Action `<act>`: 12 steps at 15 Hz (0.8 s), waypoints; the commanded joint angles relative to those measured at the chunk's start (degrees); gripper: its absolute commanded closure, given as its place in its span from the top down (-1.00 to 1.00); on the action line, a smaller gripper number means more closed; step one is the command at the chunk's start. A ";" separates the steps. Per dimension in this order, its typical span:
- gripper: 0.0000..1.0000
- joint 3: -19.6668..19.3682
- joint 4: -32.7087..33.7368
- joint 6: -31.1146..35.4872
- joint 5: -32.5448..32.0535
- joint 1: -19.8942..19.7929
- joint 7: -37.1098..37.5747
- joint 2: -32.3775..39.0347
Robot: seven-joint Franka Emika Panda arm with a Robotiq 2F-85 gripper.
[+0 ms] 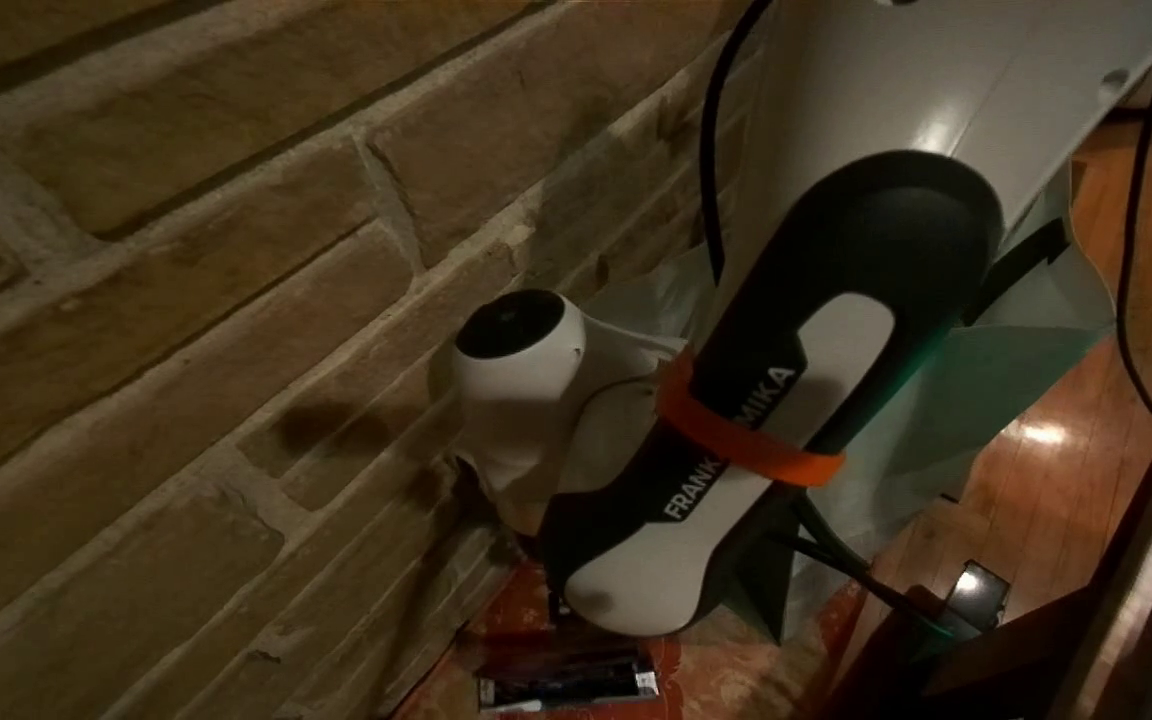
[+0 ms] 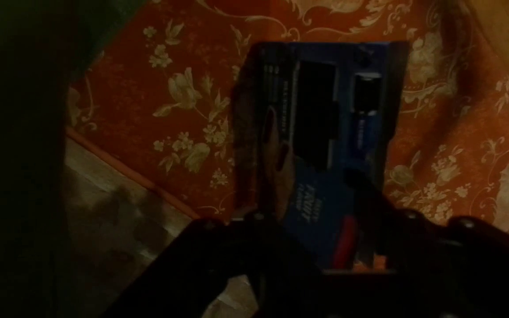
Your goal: Remove the box from the bag
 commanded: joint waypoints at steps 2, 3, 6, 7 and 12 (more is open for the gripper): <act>0.81 1.26 -3.29 -8.99 -1.16 -0.12 2.66 -7.51; 0.94 2.19 -3.97 -10.85 -0.52 -0.88 1.99 -9.00; 1.00 4.79 -7.55 -14.05 1.85 -3.69 -0.18 -14.77; 1.00 5.37 -8.97 -14.29 2.47 -4.57 -0.64 -16.74; 1.00 7.62 -17.85 -13.88 8.74 -9.77 -3.79 -27.47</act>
